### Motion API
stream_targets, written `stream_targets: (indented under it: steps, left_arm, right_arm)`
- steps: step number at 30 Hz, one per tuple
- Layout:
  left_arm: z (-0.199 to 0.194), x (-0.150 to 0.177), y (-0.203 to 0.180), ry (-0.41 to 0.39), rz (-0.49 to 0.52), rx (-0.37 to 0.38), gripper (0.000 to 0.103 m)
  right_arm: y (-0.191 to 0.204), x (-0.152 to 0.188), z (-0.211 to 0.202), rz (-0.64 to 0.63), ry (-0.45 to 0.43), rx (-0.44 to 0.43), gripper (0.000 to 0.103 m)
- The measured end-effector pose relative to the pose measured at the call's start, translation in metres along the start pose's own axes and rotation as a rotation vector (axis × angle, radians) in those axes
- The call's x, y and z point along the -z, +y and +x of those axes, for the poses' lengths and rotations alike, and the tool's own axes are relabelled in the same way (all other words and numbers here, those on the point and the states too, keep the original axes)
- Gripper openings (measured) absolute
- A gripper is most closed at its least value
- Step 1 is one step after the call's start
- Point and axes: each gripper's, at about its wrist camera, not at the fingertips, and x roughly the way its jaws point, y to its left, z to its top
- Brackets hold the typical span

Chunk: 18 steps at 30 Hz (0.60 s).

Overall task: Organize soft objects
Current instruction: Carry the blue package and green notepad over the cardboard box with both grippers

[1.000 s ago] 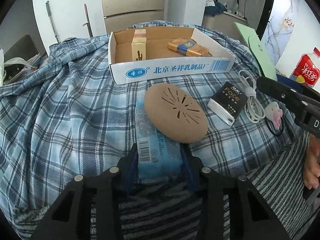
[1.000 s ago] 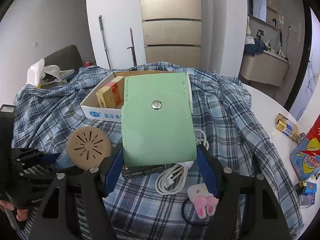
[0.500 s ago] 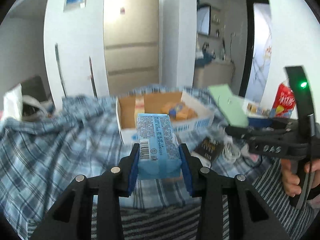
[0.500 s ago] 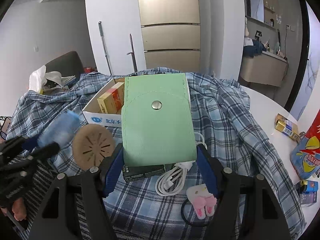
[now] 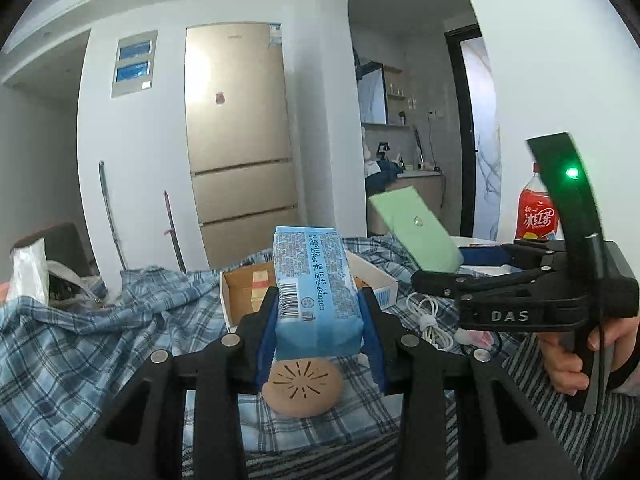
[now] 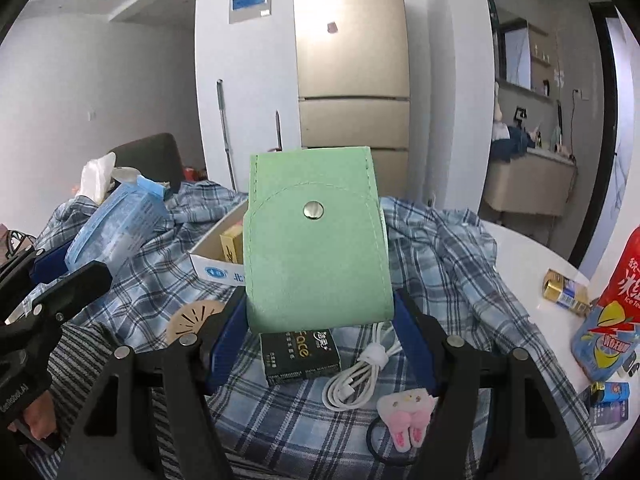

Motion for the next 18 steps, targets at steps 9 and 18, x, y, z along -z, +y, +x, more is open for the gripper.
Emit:
stream_targets:
  steps: [9,18]
  left_arm:
    - [-0.007,-0.005,0.006,-0.065,-0.053,-0.035,0.040]
    - [0.023,-0.019,0.010,-0.086,-0.031,0.011,0.040]
  right_arm:
    - [0.000,-0.003,-0.021,0.014,-0.140,0.065,0.069]
    - [0.007,-0.034,-0.015,-0.021,-0.252,0.118,0.069]
